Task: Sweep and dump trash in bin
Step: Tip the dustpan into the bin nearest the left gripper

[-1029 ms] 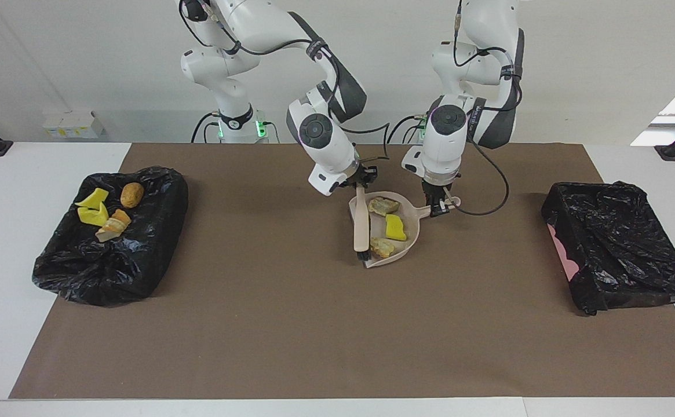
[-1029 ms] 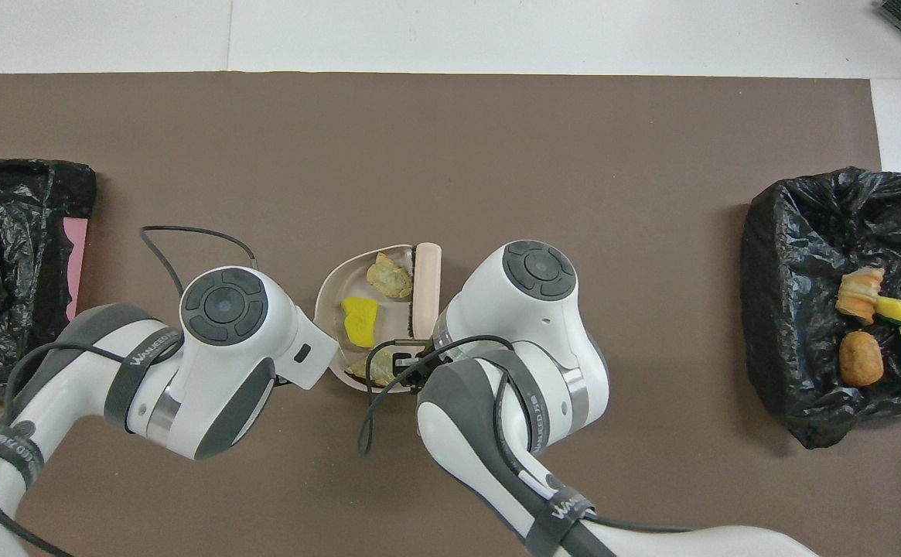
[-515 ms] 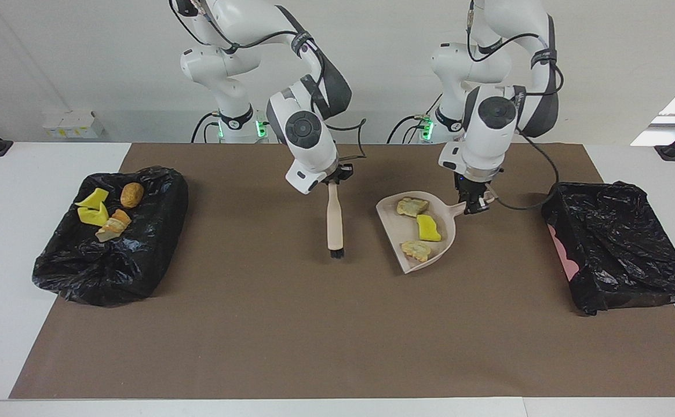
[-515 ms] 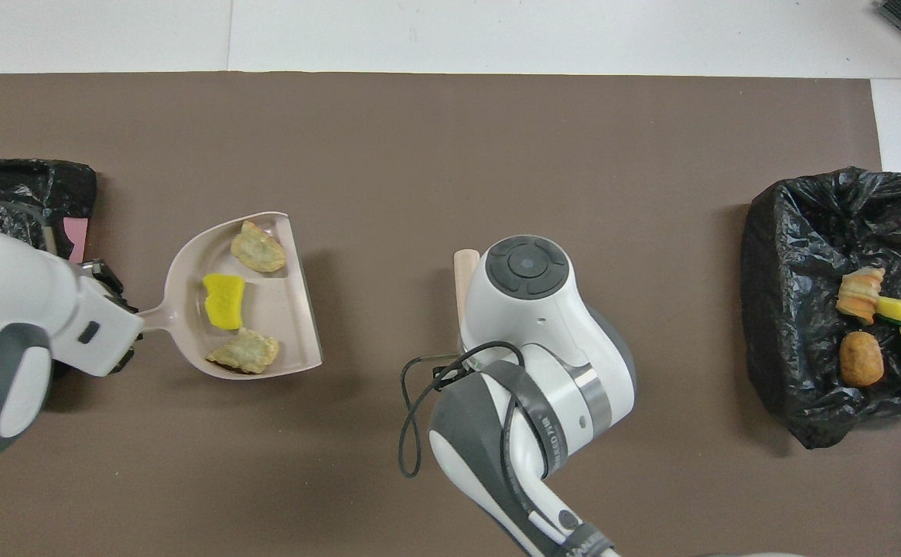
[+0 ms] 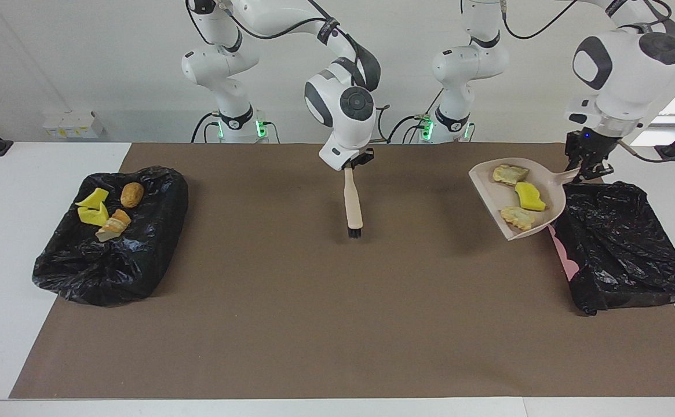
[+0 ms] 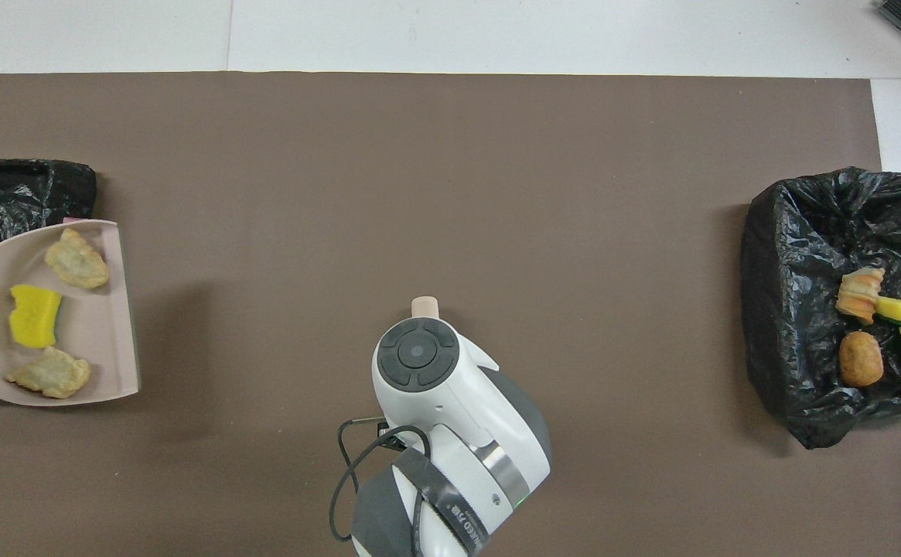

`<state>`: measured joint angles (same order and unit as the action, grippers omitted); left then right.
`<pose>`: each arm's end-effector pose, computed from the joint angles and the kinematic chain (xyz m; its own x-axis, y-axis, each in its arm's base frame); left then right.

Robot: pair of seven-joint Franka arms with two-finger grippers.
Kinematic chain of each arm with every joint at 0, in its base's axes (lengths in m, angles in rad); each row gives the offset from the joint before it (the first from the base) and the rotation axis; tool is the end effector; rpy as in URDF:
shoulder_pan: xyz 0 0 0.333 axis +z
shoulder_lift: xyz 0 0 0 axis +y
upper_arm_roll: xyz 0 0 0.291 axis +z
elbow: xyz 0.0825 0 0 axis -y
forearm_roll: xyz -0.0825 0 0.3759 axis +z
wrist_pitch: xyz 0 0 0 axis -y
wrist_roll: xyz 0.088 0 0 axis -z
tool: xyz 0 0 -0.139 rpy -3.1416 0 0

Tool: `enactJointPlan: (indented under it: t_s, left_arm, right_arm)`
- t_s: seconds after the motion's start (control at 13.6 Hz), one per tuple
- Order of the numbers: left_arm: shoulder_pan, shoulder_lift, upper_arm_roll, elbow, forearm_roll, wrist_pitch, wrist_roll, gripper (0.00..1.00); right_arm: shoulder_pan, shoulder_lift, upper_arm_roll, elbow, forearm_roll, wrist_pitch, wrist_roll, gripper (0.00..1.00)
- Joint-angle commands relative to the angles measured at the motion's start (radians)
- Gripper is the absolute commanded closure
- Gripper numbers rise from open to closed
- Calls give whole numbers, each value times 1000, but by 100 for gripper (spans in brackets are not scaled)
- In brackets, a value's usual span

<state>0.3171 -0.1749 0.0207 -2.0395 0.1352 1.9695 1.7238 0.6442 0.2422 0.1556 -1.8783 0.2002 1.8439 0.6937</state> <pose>0.4831 0.1835 0.4758 0.1425 -0.9799 -0.1394 -0.9879 -0.1321 -0.0812 0.3769 0.4167 0.3162 0.9385 0.0210 -0.3446 0.0291 -0.9994 0.0185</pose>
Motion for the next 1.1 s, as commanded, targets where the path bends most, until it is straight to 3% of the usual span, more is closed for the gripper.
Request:
enactJointPlan:
  t_s: [0.0,0.29,0.51,0.66,1.03]
  left_arm:
    - [89,40,-10,50,23,96,106,100]
    - [109,150,-7,217,249,150,111,100]
    - [108,178,-5,232,400,235,22,100]
    - [89,199,-7,245,568,242,-131,100]
    - [46,193,-12,243,887,203,-228,100]
  right_arm:
    - [51,14,4,-41,-27,73,70,100]
    - [66,11,5,-82,-27,110,73,100]
    - [71,12,5,-84,-27,110,53,99]
    - [69,12,5,-75,-27,98,52,0]
    - [34,0,-4,-4,-39,9,27,0]
